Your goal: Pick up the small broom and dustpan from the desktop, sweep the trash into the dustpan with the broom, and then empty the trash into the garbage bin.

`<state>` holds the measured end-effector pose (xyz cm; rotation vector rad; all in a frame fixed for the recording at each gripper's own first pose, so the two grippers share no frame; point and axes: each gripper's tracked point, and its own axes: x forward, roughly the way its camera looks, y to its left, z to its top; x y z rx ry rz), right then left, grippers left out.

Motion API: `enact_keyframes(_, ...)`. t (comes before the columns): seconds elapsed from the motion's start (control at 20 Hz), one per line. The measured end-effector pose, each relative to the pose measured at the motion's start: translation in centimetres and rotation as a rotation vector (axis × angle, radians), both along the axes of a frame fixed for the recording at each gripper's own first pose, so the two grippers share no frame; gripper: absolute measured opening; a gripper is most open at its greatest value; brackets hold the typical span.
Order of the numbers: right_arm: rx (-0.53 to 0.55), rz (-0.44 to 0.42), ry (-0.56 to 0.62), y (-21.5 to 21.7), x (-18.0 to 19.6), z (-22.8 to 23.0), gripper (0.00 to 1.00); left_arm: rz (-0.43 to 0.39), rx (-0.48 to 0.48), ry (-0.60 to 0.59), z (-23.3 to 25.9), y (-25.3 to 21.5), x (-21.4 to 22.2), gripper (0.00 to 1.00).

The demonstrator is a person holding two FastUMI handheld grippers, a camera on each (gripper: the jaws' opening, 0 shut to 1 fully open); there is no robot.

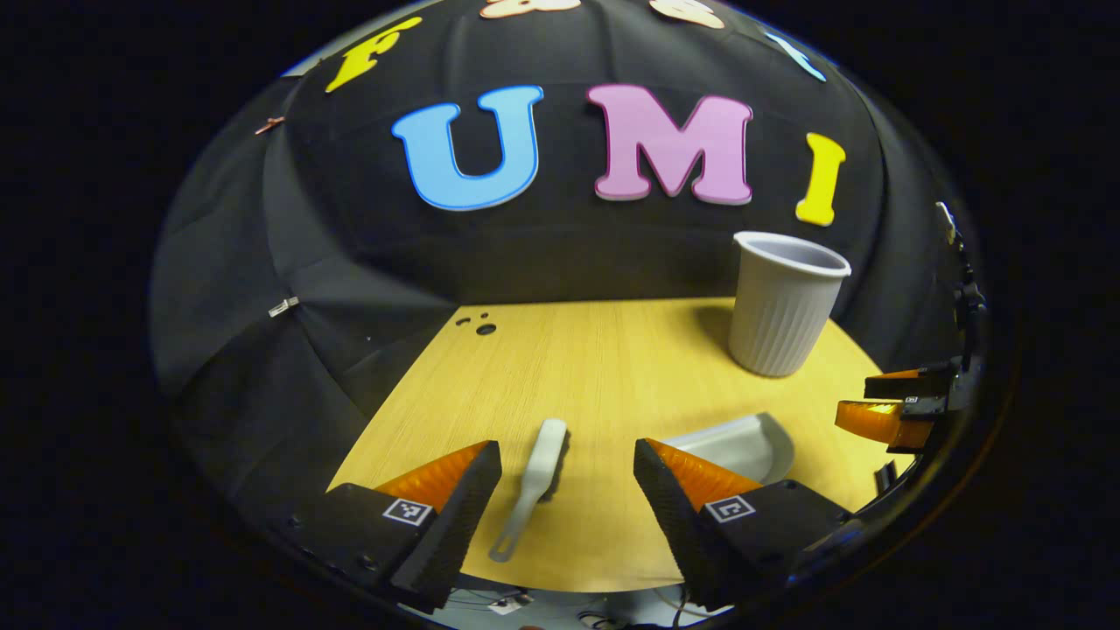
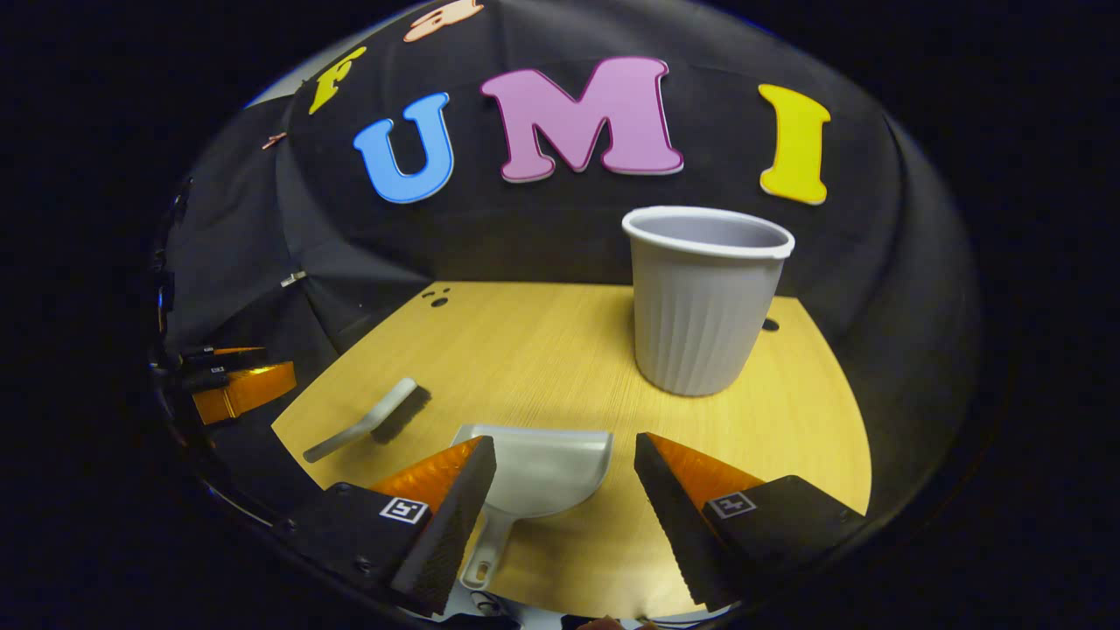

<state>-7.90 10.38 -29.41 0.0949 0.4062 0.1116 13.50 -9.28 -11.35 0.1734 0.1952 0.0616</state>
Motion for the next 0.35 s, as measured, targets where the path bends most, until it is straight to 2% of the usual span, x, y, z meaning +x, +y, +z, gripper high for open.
enact_keyframes(0.2,-0.015,-0.009,-0.105,-3.2,-1.3,4.6,0.99,0.030,-0.049,-0.152,4.4,-2.5,-2.1,0.98)
enact_keyframes(0.35,-0.025,-0.048,-0.171,-4.9,-2.5,6.4,0.99,0.013,-0.108,-0.220,5.5,-4.6,-2.8,0.98)
